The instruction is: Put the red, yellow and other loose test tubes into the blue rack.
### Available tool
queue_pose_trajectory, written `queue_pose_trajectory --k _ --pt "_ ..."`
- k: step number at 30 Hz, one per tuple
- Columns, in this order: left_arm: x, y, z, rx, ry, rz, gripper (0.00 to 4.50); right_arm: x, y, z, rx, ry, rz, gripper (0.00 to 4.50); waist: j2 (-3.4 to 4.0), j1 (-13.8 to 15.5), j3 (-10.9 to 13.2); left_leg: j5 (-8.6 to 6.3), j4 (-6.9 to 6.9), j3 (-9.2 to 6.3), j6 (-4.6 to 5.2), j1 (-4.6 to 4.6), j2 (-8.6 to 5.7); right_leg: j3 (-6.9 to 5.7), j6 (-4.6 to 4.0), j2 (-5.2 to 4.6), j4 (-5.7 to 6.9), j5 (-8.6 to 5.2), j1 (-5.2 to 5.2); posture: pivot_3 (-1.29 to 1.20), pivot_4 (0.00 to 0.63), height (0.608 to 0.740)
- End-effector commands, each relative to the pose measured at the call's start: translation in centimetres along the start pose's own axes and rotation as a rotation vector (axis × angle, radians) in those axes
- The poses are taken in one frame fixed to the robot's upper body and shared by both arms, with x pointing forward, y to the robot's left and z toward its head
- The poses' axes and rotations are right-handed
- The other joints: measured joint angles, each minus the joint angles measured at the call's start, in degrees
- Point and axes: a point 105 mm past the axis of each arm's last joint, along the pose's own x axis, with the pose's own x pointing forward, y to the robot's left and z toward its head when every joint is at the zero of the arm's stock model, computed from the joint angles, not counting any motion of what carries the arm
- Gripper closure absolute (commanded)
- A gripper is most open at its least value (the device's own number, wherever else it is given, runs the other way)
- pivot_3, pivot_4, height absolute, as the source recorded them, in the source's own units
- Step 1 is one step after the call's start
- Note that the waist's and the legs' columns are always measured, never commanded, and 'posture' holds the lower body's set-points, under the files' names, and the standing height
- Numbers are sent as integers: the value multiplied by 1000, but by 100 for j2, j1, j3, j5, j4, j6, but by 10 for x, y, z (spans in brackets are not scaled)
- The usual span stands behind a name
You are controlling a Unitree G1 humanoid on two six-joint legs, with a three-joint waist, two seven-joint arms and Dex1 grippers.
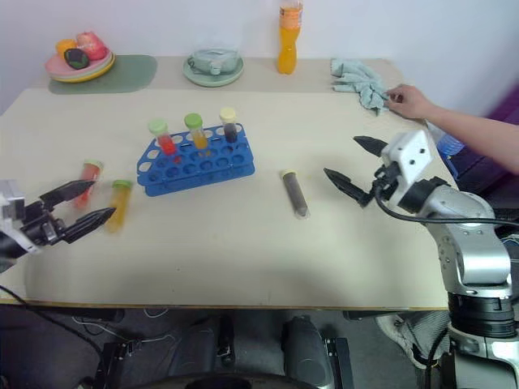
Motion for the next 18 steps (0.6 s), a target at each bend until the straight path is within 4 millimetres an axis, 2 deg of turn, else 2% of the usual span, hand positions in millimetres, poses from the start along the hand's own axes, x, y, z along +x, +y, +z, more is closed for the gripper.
queue_pose_trajectory --k 1,8,15,18 --pt "11 -7 8 25 -26 -47 23 12 0 5 62 112 -53 0 1 -18 0 0 0 0 -1 1 1 0 0 0 3 0 0 0 150 740" --pt "21 -14 8 40 -29 -95 23 37 16 1 253 287 40 0 1 4 0 0 0 -1 1 -10 1 4 -2 -1 10 0 -18 0 150 740" --pt "28 -20 4 36 -30 -117 23 58 28 -7 369 445 58 0 1 2 0 -7 0 3 12 -15 1 5 -2 -1 11 0 -24 0 150 740" --pt "29 -22 1 34 -24 -126 23 69 33 -3 447 493 67 0 1 -19 0 -6 0 7 12 -16 1 6 -2 -1 12 0 -28 0 150 740"
